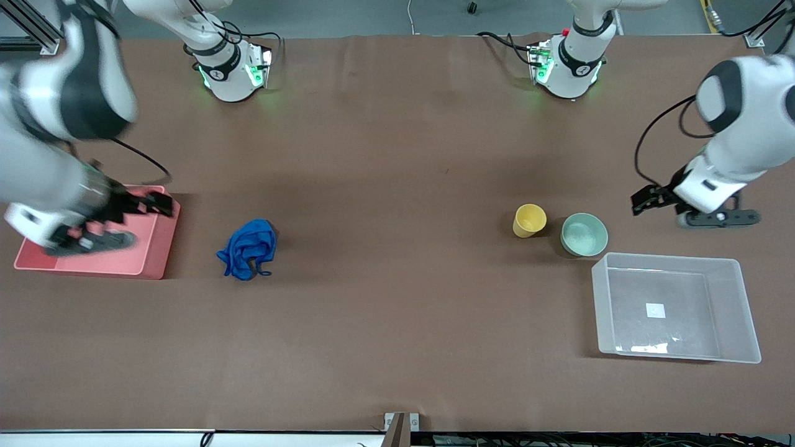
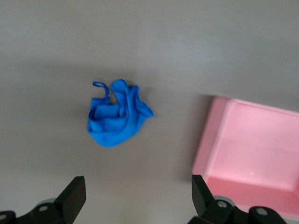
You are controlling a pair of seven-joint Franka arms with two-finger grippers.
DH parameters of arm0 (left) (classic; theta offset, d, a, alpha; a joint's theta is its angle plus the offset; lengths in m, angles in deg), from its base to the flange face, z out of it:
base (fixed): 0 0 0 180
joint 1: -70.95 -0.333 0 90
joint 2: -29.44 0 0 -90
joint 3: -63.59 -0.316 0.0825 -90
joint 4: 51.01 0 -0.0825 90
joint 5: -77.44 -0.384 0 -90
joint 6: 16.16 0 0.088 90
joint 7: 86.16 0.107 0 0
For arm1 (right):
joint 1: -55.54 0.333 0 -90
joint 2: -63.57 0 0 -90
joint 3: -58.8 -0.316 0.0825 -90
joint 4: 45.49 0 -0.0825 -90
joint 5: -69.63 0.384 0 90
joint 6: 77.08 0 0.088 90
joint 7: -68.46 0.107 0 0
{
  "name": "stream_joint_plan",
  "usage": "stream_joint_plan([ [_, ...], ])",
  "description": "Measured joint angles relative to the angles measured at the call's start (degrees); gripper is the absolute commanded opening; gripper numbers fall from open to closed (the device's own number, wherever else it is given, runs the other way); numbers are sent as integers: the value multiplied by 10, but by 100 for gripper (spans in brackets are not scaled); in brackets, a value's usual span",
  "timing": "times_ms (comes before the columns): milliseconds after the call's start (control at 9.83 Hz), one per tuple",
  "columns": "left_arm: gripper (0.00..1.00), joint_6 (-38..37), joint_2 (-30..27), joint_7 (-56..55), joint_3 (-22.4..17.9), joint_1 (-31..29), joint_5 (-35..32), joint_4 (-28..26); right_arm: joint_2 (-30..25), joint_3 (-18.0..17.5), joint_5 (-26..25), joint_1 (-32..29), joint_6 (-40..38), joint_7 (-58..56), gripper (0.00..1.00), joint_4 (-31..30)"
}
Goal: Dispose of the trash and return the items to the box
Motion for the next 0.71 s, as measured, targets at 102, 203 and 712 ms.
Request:
stream_joint_plan([
  [102,98,58,17,0,0,0,0,-36,24,0,0,14,43,0,100,-31],
  [203,98,103,41,0,-1,-1,0,-57,48,0,0,27,78,0,100,-52],
  [712,81,216,148,-7,0,-1,28,-84,106,2,0,45,335,0,100,-195],
])
